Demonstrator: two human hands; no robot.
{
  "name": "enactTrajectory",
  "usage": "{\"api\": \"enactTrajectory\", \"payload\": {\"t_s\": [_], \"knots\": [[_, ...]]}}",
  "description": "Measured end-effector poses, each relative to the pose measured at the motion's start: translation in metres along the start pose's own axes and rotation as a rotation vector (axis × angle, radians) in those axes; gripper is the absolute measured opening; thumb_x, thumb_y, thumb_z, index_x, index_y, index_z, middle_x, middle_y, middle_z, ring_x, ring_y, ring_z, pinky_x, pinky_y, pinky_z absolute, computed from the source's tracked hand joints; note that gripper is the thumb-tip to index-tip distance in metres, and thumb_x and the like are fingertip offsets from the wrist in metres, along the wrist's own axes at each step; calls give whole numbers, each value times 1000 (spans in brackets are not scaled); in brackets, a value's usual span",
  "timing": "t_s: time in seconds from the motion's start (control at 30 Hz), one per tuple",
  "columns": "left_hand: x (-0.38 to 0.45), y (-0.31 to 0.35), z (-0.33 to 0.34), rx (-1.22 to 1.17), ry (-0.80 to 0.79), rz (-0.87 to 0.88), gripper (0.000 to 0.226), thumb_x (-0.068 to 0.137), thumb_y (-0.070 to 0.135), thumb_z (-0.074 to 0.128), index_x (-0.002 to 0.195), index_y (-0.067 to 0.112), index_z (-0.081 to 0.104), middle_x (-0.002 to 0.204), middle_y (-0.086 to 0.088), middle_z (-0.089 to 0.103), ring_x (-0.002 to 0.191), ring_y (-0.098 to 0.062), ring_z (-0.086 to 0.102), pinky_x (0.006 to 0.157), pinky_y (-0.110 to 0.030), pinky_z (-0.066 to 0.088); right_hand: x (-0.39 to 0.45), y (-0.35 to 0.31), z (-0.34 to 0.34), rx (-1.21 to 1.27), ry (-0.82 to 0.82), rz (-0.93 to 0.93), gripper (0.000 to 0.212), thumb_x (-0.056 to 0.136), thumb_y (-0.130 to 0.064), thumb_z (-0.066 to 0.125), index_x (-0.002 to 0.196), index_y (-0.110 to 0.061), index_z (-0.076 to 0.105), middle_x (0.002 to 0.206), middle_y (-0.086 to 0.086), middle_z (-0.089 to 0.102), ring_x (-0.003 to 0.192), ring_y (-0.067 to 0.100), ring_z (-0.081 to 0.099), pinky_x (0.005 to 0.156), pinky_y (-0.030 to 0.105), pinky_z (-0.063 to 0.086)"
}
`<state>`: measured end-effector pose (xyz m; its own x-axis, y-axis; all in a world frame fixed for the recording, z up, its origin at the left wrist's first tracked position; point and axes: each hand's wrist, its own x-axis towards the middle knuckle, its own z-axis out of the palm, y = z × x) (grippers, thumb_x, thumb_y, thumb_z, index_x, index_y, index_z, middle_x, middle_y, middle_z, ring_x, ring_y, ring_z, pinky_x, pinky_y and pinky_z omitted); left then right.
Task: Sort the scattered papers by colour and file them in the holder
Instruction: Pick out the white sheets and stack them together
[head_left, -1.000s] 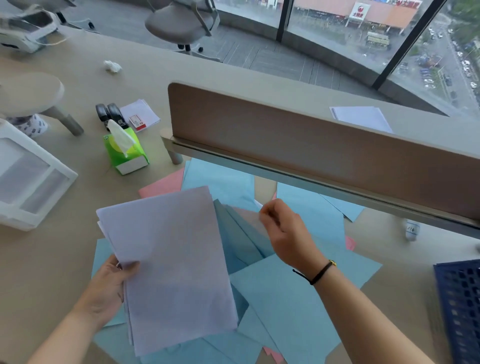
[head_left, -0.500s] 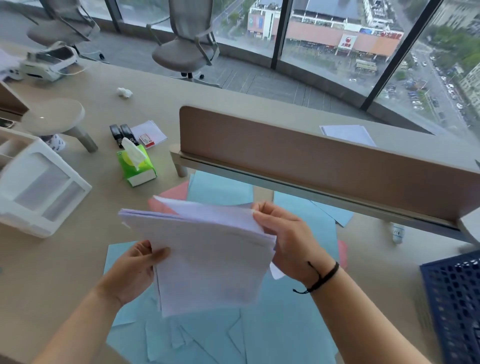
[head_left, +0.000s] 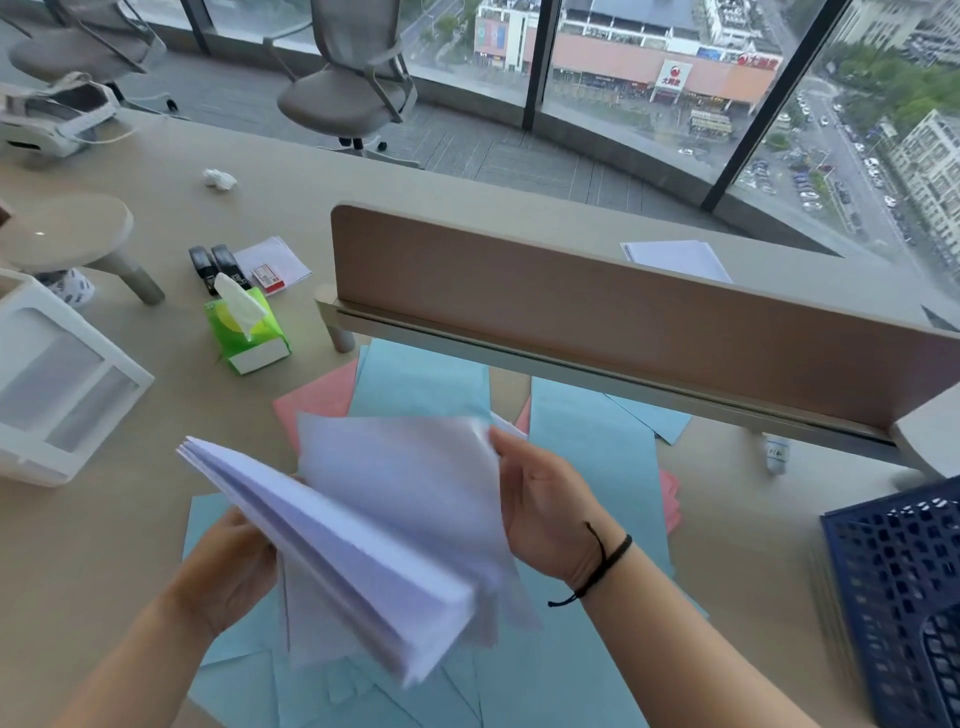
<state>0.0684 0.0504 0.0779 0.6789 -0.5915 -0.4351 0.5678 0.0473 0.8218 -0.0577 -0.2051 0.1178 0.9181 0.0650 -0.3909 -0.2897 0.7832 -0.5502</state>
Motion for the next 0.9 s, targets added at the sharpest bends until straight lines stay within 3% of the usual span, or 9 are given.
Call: {"api": "enactTrajectory", "payload": {"t_s": [0.07, 0.13, 0.2, 0.3, 0.47, 0.57, 0.67, 0.77, 0.9], "knots": [[13, -9, -20, -52, 82, -105, 62, 56, 4, 87, 114, 1, 64, 100, -14, 75, 82, -22, 75, 70, -31, 62, 8, 4, -14, -42, -15, 47, 60, 95, -59, 48, 133, -14, 59, 129, 14, 65, 117, 33, 63, 106, 54, 43], [19, -13, -27, -71, 77, -249, 70, 59, 10, 91, 124, 4, 63, 119, -20, 69, 94, -29, 73, 78, -40, 62, 14, 11, -27, -181, -50, 102, 67, 92, -66, 42, 144, -24, 51, 142, 6, 59, 132, 28, 54, 112, 53, 39], [28, -17, -33, -81, 95, -368, 54, 69, 7, 80, 121, 0, 65, 117, -22, 69, 90, -32, 74, 77, -46, 61, 22, 19, -39, -331, 19, 139, 52, 95, -52, 51, 141, -26, 54, 137, 0, 63, 129, 23, 58, 106, 48, 47], [44, -27, -33, -16, 173, -501, 44, 80, -1, 59, 124, -5, 59, 118, -26, 68, 93, -38, 71, 85, -51, 56, 48, 35, -57, -482, 291, 186, 37, 89, -17, 66, 126, -20, 62, 121, 8, 73, 115, 34, 67, 99, 57, 51], [72, -55, -25, 87, 270, -423, 34, 89, -2, 55, 123, 0, 60, 117, -23, 69, 100, -37, 68, 89, -49, 55, 90, 43, -86, -418, 562, 174, 36, 86, 7, 49, 113, -9, 66, 109, 18, 74, 88, 32, 72, 82, 47, 61], [87, -72, -19, 193, 306, -382, 26, 97, 0, 50, 119, 2, 64, 113, -19, 72, 101, -36, 68, 93, -51, 53, 111, 40, -103, -415, 576, 214, 37, 88, 7, 51, 116, -12, 64, 102, 13, 74, 79, 29, 72, 73, 40, 62], [98, -84, -19, 302, 382, -321, 26, 96, -6, 48, 111, 2, 67, 106, -19, 73, 96, -35, 69, 89, -48, 53, 132, 26, -127, -634, 641, 194, 33, 89, 1, 57, 121, -9, 64, 91, 6, 72, 67, 19, 67, 66, 31, 57], [105, -91, -24, 351, 444, -276, 27, 94, -8, 49, 108, 6, 68, 108, -19, 72, 95, -33, 67, 91, -48, 51, 148, -2, -160, -1146, 841, 120, 34, 89, -12, 58, 122, -11, 67, 109, 8, 72, 96, 28, 67, 86, 33, 52], [105, -94, -30, 372, 481, -251, 27, 96, -7, 49, 110, 8, 66, 105, -13, 72, 93, -30, 66, 82, -40, 52, 154, -26, -179, -1520, 918, 121, 32, 90, -22, 50, 116, -15, 68, 118, 11, 69, 108, 34, 62, 84, 33, 47]]}}
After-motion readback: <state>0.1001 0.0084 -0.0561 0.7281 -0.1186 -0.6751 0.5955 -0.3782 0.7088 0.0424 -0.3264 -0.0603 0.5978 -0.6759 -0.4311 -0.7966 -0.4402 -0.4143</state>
